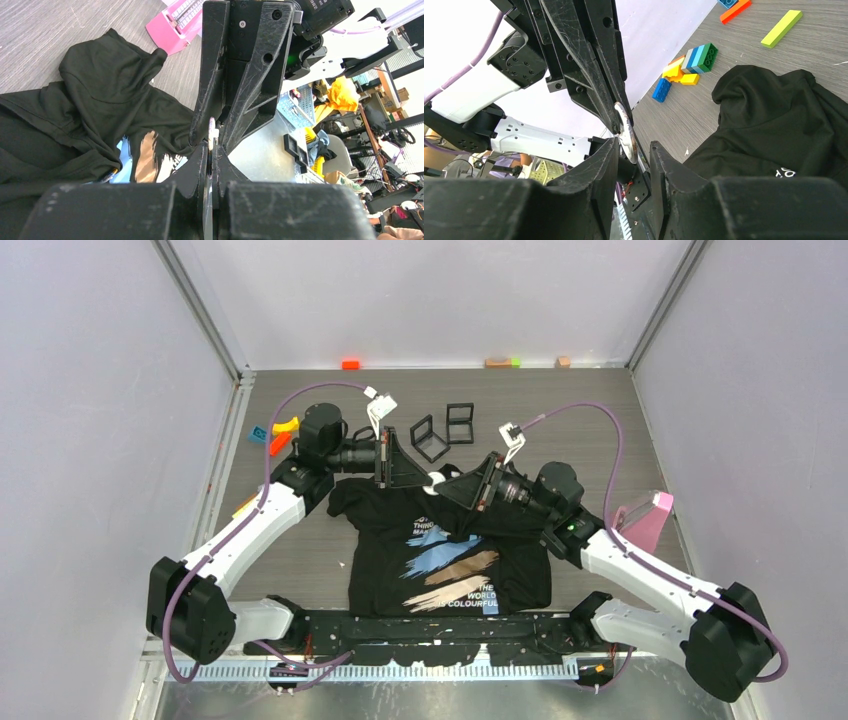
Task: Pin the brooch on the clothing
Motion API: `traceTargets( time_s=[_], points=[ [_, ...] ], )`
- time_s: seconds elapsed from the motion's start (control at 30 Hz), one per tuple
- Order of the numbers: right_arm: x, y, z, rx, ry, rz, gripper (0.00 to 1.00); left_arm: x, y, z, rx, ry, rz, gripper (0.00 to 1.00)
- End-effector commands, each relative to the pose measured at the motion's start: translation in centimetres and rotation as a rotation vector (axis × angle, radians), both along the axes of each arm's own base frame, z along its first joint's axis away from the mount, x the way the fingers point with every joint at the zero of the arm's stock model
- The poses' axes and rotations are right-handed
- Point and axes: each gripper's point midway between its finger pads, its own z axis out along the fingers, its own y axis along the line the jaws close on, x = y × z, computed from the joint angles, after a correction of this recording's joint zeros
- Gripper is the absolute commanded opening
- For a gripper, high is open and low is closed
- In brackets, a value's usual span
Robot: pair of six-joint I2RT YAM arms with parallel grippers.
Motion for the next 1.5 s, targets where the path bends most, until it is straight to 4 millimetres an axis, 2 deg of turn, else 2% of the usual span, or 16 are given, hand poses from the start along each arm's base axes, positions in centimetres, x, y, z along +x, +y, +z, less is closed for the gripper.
traceTargets(
  time_s=[0.0, 0.17, 0.47, 0.6, 0.67, 0.83, 0.93, 0.97, 1.03, 1.23, 1.47],
  points=[
    [0.0, 0.2, 1.1, 0.03, -0.059, 0.001, 0.33, 0.1, 0.1, 1.1, -0.03, -0.047, 0.002, 0.0],
    [0.2, 0.4, 0.9, 0.033, -0.057, 0.004, 0.27, 0.1, 0.0, 1.1, -0.034, -0.048, 0.0, 0.0],
    [0.6, 0.0, 0.4, -0.007, -0.064, -0.029, 0.03, 0.1, 0.1, 1.1, -0.031, -0.047, 0.002, 0.0],
    [0.7, -0.4, -0.2, -0.072, -0.074, -0.043, 0.0, 0.1, 0.1, 1.0, -0.023, -0.046, 0.005, 0.08],
    [0.7, -0.6, -0.6, -0.117, -0.075, -0.042, 0.0, 0.1, 0.1, 1.0, -0.019, -0.048, 0.004, 0.15],
    [0.3, -1.3, -1.3, -0.239, -0.071, 0.025, 0.0, 0.2, 0.7, 0.6, 0.038, -0.07, 0.027, 0.54],
    [-0.6, -1.7, -1.6, -0.311, -0.037, 0.096, 0.0, 0.3, 1.2, 0.2, 0.083, -0.099, 0.041, 0.67],
    [-1.0, -1.7, -1.9, -0.327, -0.038, 0.136, 0.0, 0.2, 1.3, 0.3, 0.093, -0.109, 0.035, 0.69],
    [-1.8, -1.7, -2.0, -0.358, -0.014, 0.203, 0.01, -0.3, 1.4, 0.1, 0.114, -0.118, 0.001, 0.69],
    [-4.5, -1.3, -2.2, -0.382, 0.082, 0.407, 0.01, -2.3, 0.6, -2.9, 0.265, -0.101, -0.108, 0.68],
    [-6.2, -1.1, -1.8, -0.349, 0.091, 0.52, 0.01, -3.9, -0.5, -2.7, 0.225, -0.072, -0.194, 0.54]
  ],
)
